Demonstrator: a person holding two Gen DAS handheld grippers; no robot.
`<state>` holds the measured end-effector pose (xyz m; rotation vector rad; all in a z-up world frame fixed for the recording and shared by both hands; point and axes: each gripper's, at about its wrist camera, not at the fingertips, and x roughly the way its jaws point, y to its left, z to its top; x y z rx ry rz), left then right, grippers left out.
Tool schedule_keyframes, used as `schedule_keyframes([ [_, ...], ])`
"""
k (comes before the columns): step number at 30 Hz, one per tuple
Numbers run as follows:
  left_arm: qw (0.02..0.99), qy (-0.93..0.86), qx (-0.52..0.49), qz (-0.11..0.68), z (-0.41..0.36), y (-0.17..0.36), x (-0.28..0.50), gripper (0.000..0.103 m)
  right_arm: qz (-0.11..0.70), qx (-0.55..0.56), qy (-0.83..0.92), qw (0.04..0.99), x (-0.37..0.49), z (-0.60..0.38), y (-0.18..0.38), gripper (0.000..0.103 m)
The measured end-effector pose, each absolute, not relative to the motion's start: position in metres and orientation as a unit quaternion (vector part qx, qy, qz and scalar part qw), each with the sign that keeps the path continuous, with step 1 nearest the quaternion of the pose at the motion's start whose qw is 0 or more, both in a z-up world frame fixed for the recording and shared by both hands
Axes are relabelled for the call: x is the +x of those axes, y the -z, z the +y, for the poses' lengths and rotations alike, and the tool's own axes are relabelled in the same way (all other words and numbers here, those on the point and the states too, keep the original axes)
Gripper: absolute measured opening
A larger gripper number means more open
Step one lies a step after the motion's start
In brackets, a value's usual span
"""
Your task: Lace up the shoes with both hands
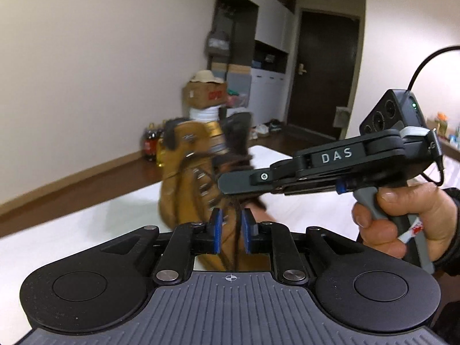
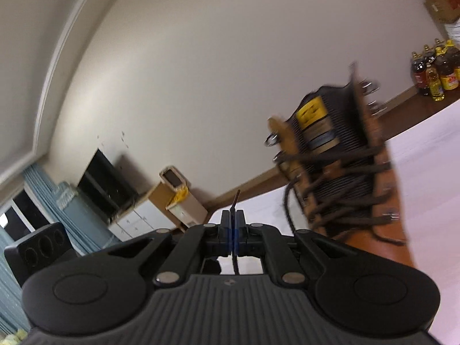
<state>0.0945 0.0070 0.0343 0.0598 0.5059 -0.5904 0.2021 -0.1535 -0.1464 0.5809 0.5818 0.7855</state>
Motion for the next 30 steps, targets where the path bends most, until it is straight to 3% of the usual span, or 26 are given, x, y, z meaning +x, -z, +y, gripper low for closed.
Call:
schedule_keyframes([
  [10, 0.922, 0.284, 0.057, 0.256, -0.048, -0.033, 0.111, 0.017, 0.258, 0.327, -0.366, 0.832, 0.192, -0.213, 0.157, 0.003],
  [12, 0.920, 0.284, 0.065, 0.262, -0.054, -0.034, 0.115, 0.004, 0.258, 0.333, -0.368, 0.829, 0.193, -0.217, 0.160, 0.003],
  [18, 0.914, 0.285, 0.126, 0.260, -0.077, -0.042, 0.121, 0.004, 0.248, 0.345, -0.378, 0.822, 0.194, -0.237, 0.161, 0.004],
  [21, 0.914, 0.278, 0.147, 0.255, -0.088, -0.050, 0.126, 0.004, 0.228, 0.361, -0.375, 0.823, 0.196, -0.257, 0.163, 0.013],
  [25, 0.917, 0.250, 0.172, 0.259, -0.103, -0.060, 0.132, 0.004, 0.211, 0.373, -0.335, 0.839, 0.203, -0.284, 0.165, 0.015],
  [30, 0.907, 0.231, 0.213, 0.282, -0.123, -0.067, 0.135, 0.004, 0.269, 0.263, -0.315, 0.871, 0.231, -0.279, 0.171, 0.015],
])
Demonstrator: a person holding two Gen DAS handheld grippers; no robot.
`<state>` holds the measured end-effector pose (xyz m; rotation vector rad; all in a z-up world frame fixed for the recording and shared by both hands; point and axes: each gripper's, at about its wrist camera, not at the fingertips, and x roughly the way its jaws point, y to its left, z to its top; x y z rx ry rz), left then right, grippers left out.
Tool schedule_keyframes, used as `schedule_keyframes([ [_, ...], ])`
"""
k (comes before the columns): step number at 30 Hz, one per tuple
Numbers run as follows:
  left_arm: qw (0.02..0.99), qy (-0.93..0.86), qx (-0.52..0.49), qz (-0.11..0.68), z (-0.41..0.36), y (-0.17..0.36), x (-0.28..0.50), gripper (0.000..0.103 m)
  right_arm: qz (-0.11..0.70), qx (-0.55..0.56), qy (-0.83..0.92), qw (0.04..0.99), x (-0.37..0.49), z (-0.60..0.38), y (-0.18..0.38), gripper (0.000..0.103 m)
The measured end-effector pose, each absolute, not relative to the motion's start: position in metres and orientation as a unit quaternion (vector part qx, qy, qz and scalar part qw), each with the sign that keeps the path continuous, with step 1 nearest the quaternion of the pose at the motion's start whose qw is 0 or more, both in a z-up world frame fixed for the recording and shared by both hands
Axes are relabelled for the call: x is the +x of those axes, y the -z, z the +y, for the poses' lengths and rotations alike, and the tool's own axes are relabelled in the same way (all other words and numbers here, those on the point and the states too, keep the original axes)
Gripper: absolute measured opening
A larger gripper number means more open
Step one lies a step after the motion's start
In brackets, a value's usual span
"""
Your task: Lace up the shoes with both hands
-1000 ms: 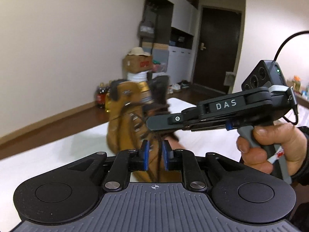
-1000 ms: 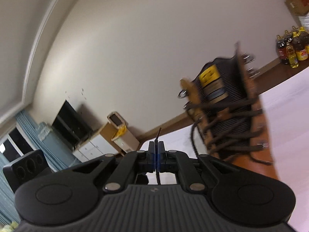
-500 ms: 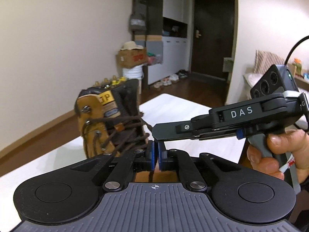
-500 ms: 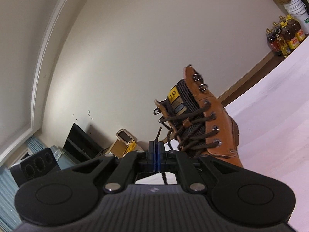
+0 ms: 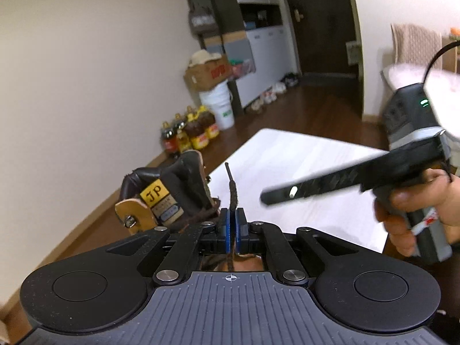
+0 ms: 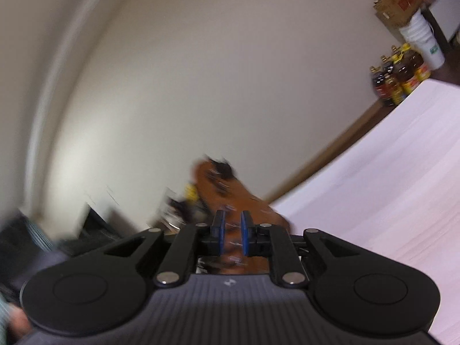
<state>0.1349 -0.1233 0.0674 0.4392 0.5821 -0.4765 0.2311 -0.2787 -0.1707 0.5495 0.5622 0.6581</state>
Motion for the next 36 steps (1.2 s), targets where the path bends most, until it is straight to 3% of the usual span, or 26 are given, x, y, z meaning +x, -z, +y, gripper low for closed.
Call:
schedule_keyframes([
  [4, 0.897, 0.221, 0.234, 0.303, -0.127, -0.067, 0.139, 0.004, 0.313, 0.151, -0.352, 0.869, 0.238, -0.259, 0.180, 0.015],
  [9, 0.887, 0.207, 0.251, 0.329, -0.123, -0.063, 0.145, 0.004, 0.350, 0.098, -0.398, 0.842, 0.232, -0.256, 0.192, 0.015],
  [14, 0.886, 0.203, 0.245, 0.339, -0.122, -0.060, 0.149, 0.004, 0.363, 0.114, -0.414, 0.827, 0.227, -0.257, 0.204, 0.003],
  [20, 0.886, 0.190, 0.250, 0.341, -0.119, -0.065, 0.144, 0.004, 0.358, 0.123, -0.440, 0.814, 0.219, -0.229, 0.210, 0.004],
  [27, 0.874, 0.189, 0.270, 0.356, -0.118, -0.067, 0.137, 0.004, 0.362, 0.128, -0.480, 0.789, 0.221, -0.164, 0.223, 0.012],
  [36, 0.867, 0.197, 0.277, 0.365, -0.127, -0.060, 0.152, 0.004, 0.335, 0.159, -0.445, 0.816, 0.226, -0.200, 0.211, 0.016],
])
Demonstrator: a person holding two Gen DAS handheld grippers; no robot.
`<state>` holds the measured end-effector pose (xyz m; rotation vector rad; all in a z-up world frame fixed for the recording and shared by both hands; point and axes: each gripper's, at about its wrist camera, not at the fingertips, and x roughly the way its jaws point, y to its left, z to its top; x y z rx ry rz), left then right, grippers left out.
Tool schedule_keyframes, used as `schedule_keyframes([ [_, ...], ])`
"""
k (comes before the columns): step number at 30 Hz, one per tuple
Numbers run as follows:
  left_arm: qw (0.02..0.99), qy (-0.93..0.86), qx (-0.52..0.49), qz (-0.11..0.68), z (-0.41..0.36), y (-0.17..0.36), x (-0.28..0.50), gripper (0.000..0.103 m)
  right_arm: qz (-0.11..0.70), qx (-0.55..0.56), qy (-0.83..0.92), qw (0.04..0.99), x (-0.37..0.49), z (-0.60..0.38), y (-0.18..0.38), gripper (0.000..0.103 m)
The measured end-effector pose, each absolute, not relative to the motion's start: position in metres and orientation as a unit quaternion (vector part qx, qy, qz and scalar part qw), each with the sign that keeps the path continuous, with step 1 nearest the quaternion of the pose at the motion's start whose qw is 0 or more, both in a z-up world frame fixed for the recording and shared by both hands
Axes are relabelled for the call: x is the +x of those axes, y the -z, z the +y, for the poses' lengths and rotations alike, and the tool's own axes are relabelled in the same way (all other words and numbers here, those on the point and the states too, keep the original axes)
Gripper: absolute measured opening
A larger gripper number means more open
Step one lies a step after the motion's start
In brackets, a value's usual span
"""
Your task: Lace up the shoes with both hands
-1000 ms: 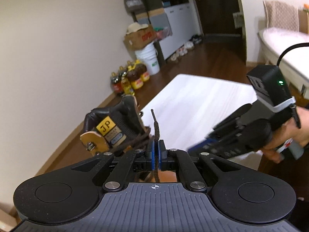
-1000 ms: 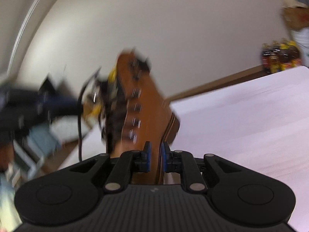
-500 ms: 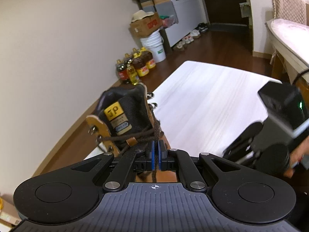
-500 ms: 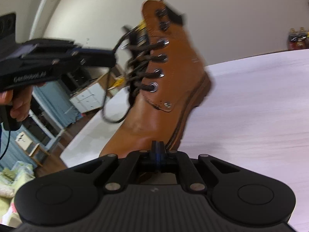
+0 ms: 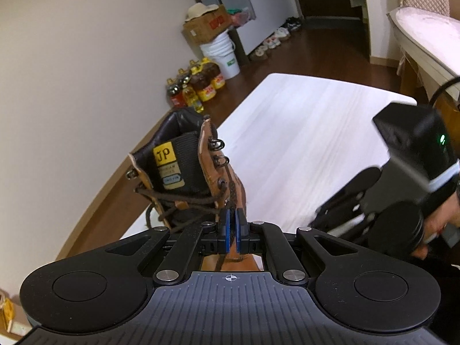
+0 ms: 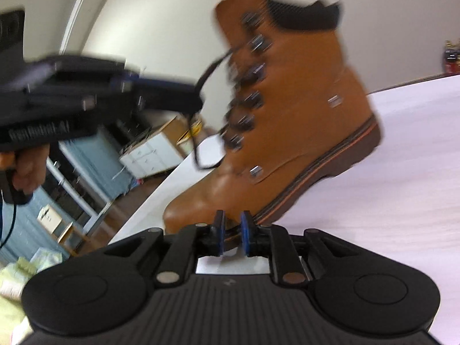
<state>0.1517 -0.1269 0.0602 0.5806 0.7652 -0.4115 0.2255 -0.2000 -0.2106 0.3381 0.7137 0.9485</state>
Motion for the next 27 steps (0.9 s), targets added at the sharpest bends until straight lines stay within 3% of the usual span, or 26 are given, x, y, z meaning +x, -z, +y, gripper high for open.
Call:
schedule_keyframes([
  [14, 0.864, 0.188, 0.292, 0.365, -0.136, -0.059, 0.164, 0.004, 0.277, 0.135, -0.407, 0.860, 0.227, -0.242, 0.198, 0.018],
  [17, 0.864, 0.187, 0.298, 0.360, -0.139, -0.062, 0.165, 0.004, 0.242, 0.083, -0.397, 0.881, 0.224, -0.245, 0.183, 0.023],
  [27, 0.862, 0.189, 0.295, 0.366, -0.139, -0.063, 0.174, 0.004, 0.065, -0.168, -0.371, 0.911, 0.200, -0.222, 0.146, 0.023],
])
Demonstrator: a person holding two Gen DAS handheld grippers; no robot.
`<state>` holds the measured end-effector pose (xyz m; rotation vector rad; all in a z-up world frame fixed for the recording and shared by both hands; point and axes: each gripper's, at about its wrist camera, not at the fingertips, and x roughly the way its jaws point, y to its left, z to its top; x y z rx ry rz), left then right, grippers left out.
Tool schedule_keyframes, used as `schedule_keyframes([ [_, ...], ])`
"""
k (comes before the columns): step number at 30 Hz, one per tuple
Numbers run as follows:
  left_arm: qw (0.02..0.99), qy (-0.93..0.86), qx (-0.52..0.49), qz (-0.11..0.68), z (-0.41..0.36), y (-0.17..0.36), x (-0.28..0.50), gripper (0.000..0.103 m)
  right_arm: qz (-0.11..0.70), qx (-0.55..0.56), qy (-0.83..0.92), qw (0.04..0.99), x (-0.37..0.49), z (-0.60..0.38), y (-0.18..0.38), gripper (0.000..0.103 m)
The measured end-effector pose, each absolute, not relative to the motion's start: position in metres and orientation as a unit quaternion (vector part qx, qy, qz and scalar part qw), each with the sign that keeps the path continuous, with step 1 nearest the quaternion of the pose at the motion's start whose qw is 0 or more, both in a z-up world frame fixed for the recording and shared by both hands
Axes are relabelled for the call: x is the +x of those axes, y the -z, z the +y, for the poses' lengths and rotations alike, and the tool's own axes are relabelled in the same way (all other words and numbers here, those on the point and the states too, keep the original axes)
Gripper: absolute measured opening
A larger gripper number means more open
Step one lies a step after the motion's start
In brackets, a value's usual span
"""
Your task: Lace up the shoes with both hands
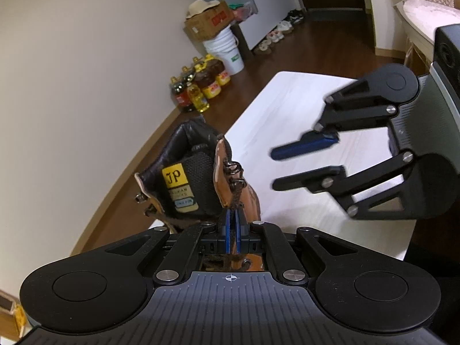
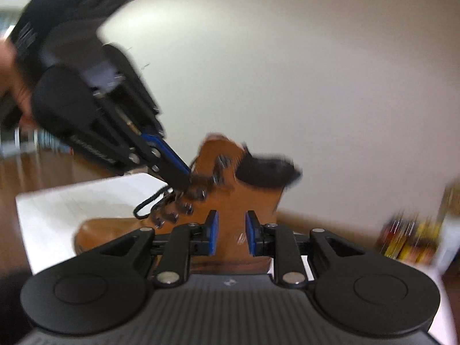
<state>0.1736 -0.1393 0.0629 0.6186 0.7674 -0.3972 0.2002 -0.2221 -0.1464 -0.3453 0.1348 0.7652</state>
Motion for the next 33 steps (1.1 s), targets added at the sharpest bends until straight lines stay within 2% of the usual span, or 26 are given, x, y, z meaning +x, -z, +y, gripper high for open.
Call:
schedule_keyframes([
  [4, 0.862, 0.192, 0.295, 0.365, -0.141, -0.064, 0.173, 0.004, 0.012, -0.286, -0.343, 0.895, 0.198, -0.199, 0.151, 0.023],
  [10, 0.861, 0.193, 0.299, 0.363, -0.140, -0.063, 0.174, 0.004, -0.026, -0.380, -0.324, 0.866, 0.200, -0.182, 0.163, 0.021],
  [13, 0.862, 0.192, 0.300, 0.362, -0.139, -0.062, 0.174, 0.004, -0.041, -0.406, -0.324, 0.854, 0.199, -0.178, 0.167, 0.016],
  [15, 0.862, 0.193, 0.297, 0.362, -0.138, -0.061, 0.176, 0.005, -0.047, -0.416, -0.326, 0.848, 0.199, -0.177, 0.169, 0.004],
  [19, 0.863, 0.199, 0.291, 0.362, -0.137, -0.059, 0.176, 0.008, -0.055, -0.428, -0.325, 0.842, 0.196, -0.179, 0.172, 0.003],
  [26, 0.871, 0.203, 0.264, 0.361, -0.101, -0.063, 0.158, 0.009, 0.082, -0.350, -0.283, 0.889, 0.203, -0.211, 0.166, 0.002],
  [33, 0.878, 0.153, 0.237, 0.387, -0.036, -0.037, 0.155, 0.009, 0.231, -0.298, -0.287, 0.881, 0.172, -0.253, 0.190, 0.002],
])
